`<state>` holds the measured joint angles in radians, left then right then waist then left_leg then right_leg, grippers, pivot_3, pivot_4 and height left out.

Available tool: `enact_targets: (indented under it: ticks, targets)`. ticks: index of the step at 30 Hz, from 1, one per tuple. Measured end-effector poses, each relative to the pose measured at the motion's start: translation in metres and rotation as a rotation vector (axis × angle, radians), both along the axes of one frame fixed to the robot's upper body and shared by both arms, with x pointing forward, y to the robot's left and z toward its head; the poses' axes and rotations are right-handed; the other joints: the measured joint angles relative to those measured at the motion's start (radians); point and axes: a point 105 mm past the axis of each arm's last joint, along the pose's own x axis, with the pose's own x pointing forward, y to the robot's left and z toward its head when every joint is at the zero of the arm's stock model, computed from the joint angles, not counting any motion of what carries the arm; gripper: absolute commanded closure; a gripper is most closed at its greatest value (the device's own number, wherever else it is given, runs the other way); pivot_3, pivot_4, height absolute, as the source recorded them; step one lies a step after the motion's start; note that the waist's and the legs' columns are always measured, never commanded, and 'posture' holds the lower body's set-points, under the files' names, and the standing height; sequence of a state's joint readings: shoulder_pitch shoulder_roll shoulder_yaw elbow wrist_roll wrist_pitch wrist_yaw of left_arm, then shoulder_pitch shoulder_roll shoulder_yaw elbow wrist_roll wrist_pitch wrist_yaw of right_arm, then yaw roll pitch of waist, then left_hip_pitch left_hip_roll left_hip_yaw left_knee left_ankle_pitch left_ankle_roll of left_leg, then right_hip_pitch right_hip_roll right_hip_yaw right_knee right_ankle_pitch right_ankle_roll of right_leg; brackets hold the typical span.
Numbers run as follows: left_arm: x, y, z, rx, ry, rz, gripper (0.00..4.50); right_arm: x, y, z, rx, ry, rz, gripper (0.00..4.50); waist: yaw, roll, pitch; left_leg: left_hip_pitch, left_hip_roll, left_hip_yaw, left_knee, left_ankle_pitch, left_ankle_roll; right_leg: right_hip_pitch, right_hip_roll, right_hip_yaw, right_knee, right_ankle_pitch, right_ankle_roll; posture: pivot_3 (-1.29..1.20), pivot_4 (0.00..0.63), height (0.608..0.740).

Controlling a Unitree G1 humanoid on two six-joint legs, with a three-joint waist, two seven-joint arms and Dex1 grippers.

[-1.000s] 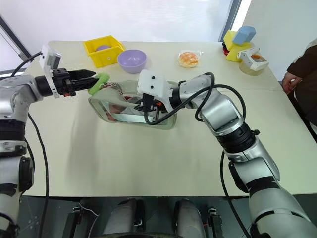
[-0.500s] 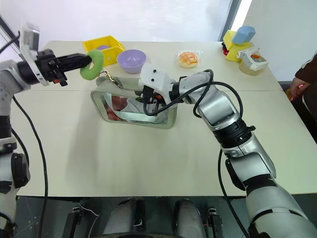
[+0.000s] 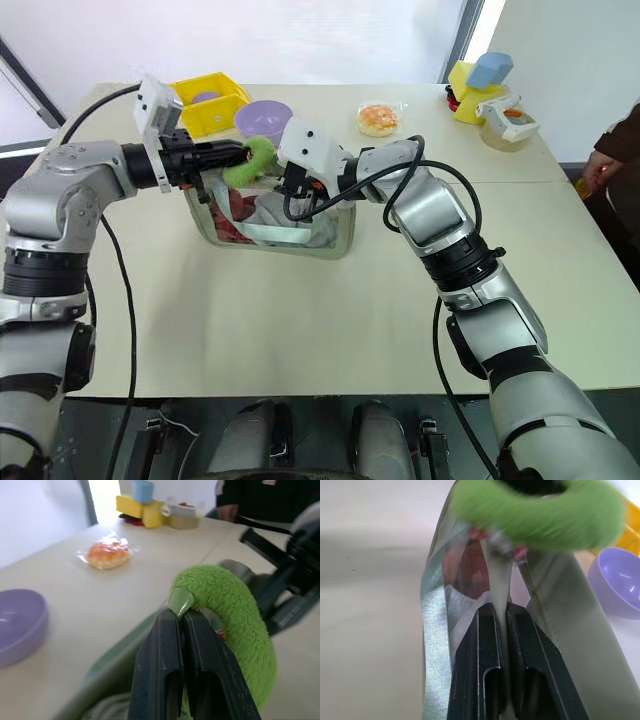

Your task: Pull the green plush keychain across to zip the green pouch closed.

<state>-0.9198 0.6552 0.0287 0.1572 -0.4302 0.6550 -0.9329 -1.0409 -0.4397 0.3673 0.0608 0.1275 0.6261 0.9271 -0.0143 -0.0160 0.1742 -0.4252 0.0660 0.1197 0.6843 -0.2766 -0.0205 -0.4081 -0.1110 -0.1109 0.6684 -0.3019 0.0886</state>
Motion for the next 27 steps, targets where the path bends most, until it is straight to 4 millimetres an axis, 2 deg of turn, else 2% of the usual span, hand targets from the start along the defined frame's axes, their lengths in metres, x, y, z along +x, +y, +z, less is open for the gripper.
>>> enact_targets:
  ticks: [3, 5, 7, 10, 13, 15, 17, 20, 22, 24, 27]
  targets:
    - [0.004, 0.003, 0.006, -0.006, -0.019, 0.022, 4.46, -0.001, 0.001, 0.001, 0.002, -0.001, 0.003, 4.5, -0.001, 0.0, 0.0, 0.0, 0.0, 0.0, 0.0, 0.0, 0.0, 0.0, 0.0, 0.0, 0.0, 0.0, 0.0, 0.0, 0.15, 0.739]
    - [0.004, 0.002, 0.005, -0.003, -0.015, 0.016, 3.82, -0.002, 0.001, 0.001, 0.003, -0.003, 0.006, 4.5, -0.003, 0.0, 0.0, 0.0, 0.0, 0.0, 0.0, 0.0, 0.0, 0.0, 0.0, 0.0, 0.0, 0.0, 0.0, 0.0, 0.15, 0.739]
    - [-0.001, -0.001, 0.002, 0.008, -0.009, -0.025, 3.03, -0.002, 0.003, 0.001, 0.004, -0.002, 0.009, 4.5, -0.003, 0.0, 0.0, 0.0, 0.0, 0.0, 0.0, 0.0, 0.0, 0.0, 0.0, 0.0, 0.0, 0.0, 0.0, 0.0, 0.15, 0.739]
    - [-0.011, -0.005, -0.003, 0.021, 0.008, -0.089, 1.5, -0.002, 0.003, 0.001, 0.005, -0.002, 0.009, 4.5, -0.003, 0.0, 0.0, 0.0, 0.0, 0.0, 0.0, 0.0, 0.0, 0.0, 0.0, 0.0, 0.0, 0.0, 0.0, 0.0, 0.15, 0.739]
    - [-0.013, -0.002, 0.0, 0.04, -0.003, -0.092, 0.01, -0.002, 0.003, 0.001, 0.005, -0.002, 0.009, 4.5, -0.003, 0.0, 0.0, 0.0, 0.0, 0.0, 0.0, 0.0, 0.0, 0.0, 0.0, 0.0, 0.0, 0.0, 0.0, 0.0, 0.15, 0.739]
    - [-0.005, 0.01, 0.009, 0.069, -0.027, -0.028, 0.01, -0.002, 0.003, 0.001, 0.006, -0.002, 0.011, 4.5, -0.004, 0.0, 0.0, 0.0, 0.0, 0.0, 0.0, 0.0, 0.0, -0.001, 0.0, 0.0, 0.0, 0.0, 0.0, 0.0, 0.15, 0.739]
    - [-0.001, 0.029, 0.028, 0.089, -0.069, 0.042, 0.01, -0.002, 0.004, 0.001, 0.007, -0.002, 0.012, 4.5, -0.006, 0.0, 0.0, 0.0, 0.0, 0.0, -0.001, 0.0, 0.0, -0.001, 0.001, 0.0, 0.0, 0.0, 0.0, 0.0, 0.15, 0.739]
    - [-0.005, 0.05, 0.055, 0.082, -0.126, 0.095, 0.01, -0.002, 0.004, 0.001, 0.007, -0.003, 0.011, 4.5, -0.005, 0.0, 0.0, 0.0, 0.0, 0.0, -0.001, 0.0, 0.0, -0.001, 0.0, 0.0, 0.0, 0.0, 0.0, 0.0, 0.15, 0.739]
    - [-0.011, 0.059, 0.061, 0.094, -0.127, 0.103, 0.01, -0.002, 0.004, 0.001, 0.008, -0.002, 0.012, 4.5, -0.005, 0.0, 0.0, 0.0, 0.0, 0.0, -0.001, 0.0, 0.0, -0.001, 0.0, 0.0, 0.0, 0.0, 0.0, 0.0, 0.15, 0.739]
    - [-0.027, 0.071, 0.05, 0.131, -0.068, 0.084, 0.01, -0.003, 0.006, 0.0, 0.012, 0.0, 0.02, 4.5, -0.013, 0.001, 0.0, 0.0, 0.001, 0.001, -0.002, 0.0, 0.0, -0.002, 0.001, 0.001, 0.0, 0.0, 0.0, 0.0, 0.15, 0.739]
    - [-0.045, 0.079, 0.012, 0.2, 0.068, 0.051, 0.01, -0.003, 0.006, 0.0, 0.013, 0.0, 0.019, 4.5, -0.015, 0.001, 0.0, 0.0, 0.001, 0.0, -0.001, 0.0, 0.0, -0.001, 0.0, 0.001, 0.0, 0.0, 0.0, 0.0, 0.15, 0.739]
